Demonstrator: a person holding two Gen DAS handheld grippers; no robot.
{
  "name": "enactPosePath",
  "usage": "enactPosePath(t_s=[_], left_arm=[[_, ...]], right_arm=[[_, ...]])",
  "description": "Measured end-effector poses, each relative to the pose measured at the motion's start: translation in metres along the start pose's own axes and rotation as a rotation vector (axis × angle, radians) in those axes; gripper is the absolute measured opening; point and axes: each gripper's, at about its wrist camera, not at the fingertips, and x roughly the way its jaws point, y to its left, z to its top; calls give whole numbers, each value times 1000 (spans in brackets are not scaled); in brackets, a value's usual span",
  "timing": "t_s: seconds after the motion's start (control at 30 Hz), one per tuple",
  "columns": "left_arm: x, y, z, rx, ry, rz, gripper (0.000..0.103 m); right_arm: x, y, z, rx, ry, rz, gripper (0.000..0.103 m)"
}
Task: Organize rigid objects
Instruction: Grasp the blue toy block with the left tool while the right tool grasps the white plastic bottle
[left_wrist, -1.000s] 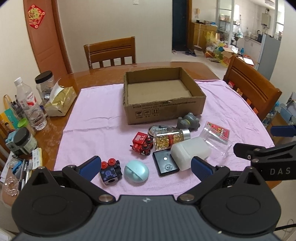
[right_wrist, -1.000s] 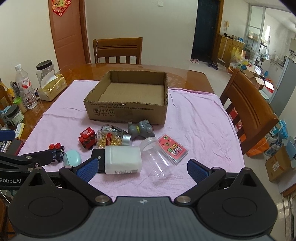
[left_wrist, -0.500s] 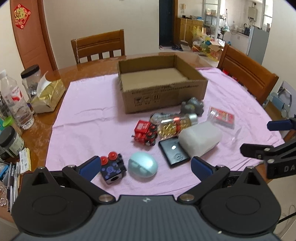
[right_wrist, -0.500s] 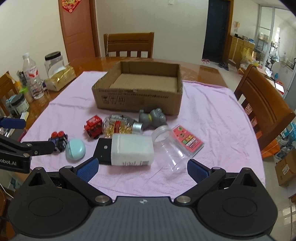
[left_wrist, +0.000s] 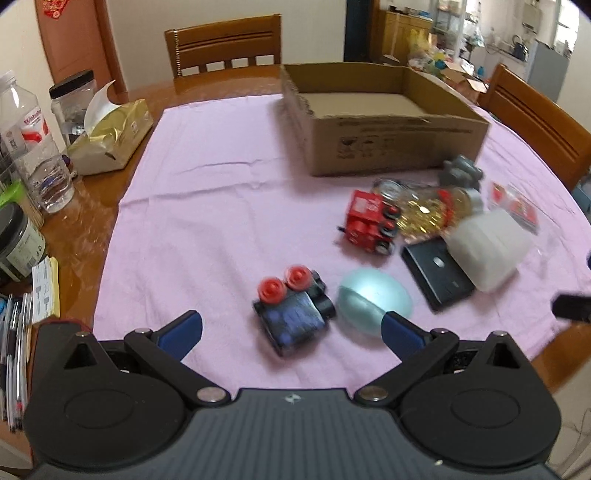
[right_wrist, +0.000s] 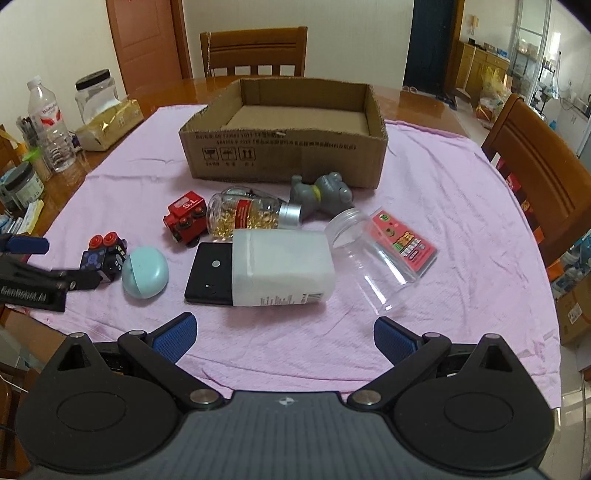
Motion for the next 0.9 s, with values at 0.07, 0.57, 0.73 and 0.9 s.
enactPosePath(t_s=[0.07, 0.57, 0.73, 0.9], left_arm=[[9, 3, 4, -13, -5, 8, 102], [31, 32, -7, -65, 59, 31, 102], [43, 25, -7, -46, 66, 10, 102], [51, 18, -6, -33, 65, 12, 102]], right_arm=[[3, 4, 1, -1, 12, -4, 103], [25, 18, 0, -41, 76, 2, 103], [42, 25, -8, -105, 96, 6, 103], [56, 25, -16, -130, 111, 6, 103]])
